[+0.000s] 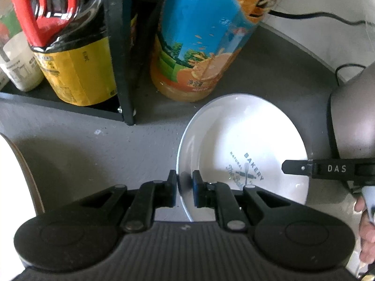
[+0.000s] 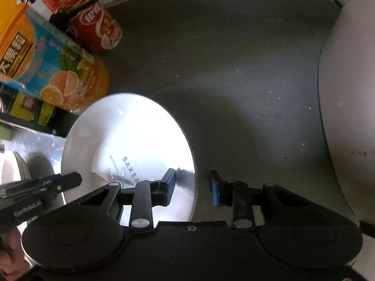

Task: Organize plates and bowls
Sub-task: 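Lift the 'BAKERY' plate with both grippers and carry it to the plate stack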

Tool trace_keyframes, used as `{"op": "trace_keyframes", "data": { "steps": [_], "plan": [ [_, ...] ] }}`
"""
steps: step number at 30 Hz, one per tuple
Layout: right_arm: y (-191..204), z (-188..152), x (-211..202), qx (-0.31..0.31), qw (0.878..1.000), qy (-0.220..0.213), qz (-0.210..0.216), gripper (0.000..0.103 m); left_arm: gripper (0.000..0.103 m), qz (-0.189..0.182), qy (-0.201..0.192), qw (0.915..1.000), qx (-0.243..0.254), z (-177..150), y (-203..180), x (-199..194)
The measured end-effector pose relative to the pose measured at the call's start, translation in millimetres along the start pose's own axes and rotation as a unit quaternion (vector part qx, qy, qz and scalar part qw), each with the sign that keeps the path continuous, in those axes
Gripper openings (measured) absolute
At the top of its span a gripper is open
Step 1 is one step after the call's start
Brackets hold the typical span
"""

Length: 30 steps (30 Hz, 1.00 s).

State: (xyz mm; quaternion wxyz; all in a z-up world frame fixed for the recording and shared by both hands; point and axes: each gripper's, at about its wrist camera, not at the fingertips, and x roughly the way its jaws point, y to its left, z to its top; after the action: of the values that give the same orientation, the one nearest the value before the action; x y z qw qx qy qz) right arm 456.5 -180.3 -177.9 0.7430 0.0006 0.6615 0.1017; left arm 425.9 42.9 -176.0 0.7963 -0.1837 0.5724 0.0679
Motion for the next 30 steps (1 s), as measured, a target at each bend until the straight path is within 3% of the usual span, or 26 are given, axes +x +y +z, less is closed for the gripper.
{"op": "trace_keyframes", "data": {
  "steps": [3,10,30],
  "plan": [
    [3,0,1,0.0,1.0,-0.001,0.008,0.021,0.012,-0.002,-0.001,1.0,-0.002,-2,0,1],
    [6,-6,-6,-0.008,1.0,-0.005,0.025,0.016,0.011,-0.011,0.006,0.9997,-0.021,-5,17,6],
    [45,-20,-28,-0.053,0.998,-0.007,0.035,0.015,0.011,-0.01,-0.014,0.9984,-0.053,-27,63,-32]
  ]
}}
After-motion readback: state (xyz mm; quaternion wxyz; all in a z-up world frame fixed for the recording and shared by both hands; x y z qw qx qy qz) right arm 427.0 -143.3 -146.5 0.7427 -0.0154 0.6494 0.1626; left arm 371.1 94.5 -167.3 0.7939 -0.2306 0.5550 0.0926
